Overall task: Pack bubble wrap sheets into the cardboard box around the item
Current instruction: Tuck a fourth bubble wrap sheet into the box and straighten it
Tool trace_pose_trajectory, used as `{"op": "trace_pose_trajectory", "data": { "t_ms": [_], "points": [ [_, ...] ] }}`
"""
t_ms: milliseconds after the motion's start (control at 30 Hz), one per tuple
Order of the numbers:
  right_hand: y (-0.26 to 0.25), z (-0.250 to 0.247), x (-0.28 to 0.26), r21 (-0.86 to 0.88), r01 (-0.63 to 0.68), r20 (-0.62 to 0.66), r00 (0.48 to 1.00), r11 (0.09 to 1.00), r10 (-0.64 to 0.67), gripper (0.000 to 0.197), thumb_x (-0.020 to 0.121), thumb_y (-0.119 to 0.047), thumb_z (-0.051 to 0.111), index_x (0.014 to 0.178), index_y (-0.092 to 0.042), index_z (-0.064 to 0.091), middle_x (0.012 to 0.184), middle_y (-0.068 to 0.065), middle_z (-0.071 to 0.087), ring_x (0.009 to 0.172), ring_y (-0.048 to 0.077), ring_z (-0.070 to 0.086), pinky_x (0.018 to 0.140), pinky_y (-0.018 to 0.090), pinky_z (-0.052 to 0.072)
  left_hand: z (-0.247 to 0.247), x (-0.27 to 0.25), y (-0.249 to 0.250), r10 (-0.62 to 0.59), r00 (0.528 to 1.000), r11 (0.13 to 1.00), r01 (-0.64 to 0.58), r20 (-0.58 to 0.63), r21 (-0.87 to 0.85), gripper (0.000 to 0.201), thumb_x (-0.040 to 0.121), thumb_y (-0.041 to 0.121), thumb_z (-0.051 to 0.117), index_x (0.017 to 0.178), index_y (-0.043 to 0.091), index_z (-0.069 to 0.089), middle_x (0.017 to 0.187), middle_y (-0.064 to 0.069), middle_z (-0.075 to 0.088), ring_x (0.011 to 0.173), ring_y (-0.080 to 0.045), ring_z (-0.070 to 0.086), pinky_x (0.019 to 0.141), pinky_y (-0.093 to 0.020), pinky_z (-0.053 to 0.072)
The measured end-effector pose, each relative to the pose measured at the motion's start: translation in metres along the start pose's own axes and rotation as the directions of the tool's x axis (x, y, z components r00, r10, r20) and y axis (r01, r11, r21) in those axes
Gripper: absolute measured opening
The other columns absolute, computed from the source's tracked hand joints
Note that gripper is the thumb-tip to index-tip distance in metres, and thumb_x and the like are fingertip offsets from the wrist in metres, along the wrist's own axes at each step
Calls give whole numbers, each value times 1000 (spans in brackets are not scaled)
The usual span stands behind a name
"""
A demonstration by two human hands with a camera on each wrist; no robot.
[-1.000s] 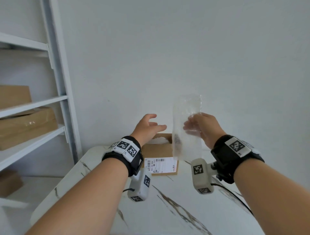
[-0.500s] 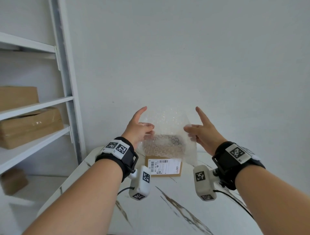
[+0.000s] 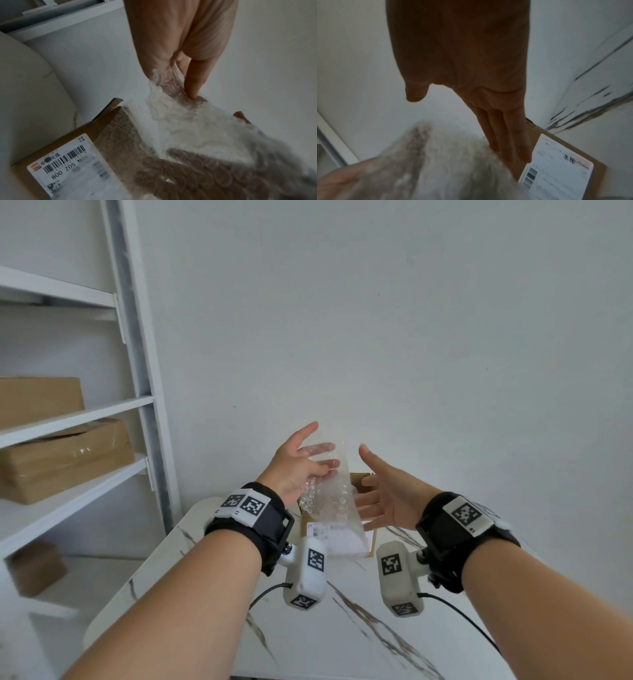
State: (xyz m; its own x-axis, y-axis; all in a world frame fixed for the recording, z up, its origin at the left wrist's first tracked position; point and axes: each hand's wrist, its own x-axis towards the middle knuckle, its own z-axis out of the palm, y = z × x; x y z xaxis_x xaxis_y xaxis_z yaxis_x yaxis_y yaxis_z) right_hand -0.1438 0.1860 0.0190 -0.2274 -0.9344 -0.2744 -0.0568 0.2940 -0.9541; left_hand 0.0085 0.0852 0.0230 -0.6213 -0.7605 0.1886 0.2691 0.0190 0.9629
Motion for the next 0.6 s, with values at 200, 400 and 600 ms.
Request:
{"op": "trace_pose_trajectory", "data": {
  "t_ms": [200, 400, 600],
  "points": [
    [0, 7, 2, 186, 206, -126, 975, 961, -184, 49, 87, -29, 67, 120, 6, 60, 107, 20, 72, 91, 28, 71, 78, 34, 58, 3, 0, -1, -46, 999, 998, 45, 21, 47, 104, 79, -29, 54, 152, 34, 17, 119, -17, 58, 85, -24, 70, 66, -27, 61],
    [-7, 1, -2, 342, 401, -374, 888, 850, -268, 59, 80, 14, 63, 133, -1, 44, 104, 21, 69, 86, 26, 68, 71, 27, 60, -4, 4, -6, -183, 983, 965, 185, -33, 184, 110, 75, -21, 64, 153, 35, 11, 134, -19, 45, 103, -24, 60, 84, -35, 57],
    [-4, -2, -6, 327, 454, -398, 862, 829, -314, 37, 82, 16, 59, 111, -6, 49, 90, 18, 67, 82, 30, 66, 69, 29, 58, -3, 9, -13, -247, 967, 959, 253, -60, 129, 79, 90, 27, 66, 153, 23, 19, 149, -15, 40, 125, -28, 53, 97, -44, 49]
  ]
}}
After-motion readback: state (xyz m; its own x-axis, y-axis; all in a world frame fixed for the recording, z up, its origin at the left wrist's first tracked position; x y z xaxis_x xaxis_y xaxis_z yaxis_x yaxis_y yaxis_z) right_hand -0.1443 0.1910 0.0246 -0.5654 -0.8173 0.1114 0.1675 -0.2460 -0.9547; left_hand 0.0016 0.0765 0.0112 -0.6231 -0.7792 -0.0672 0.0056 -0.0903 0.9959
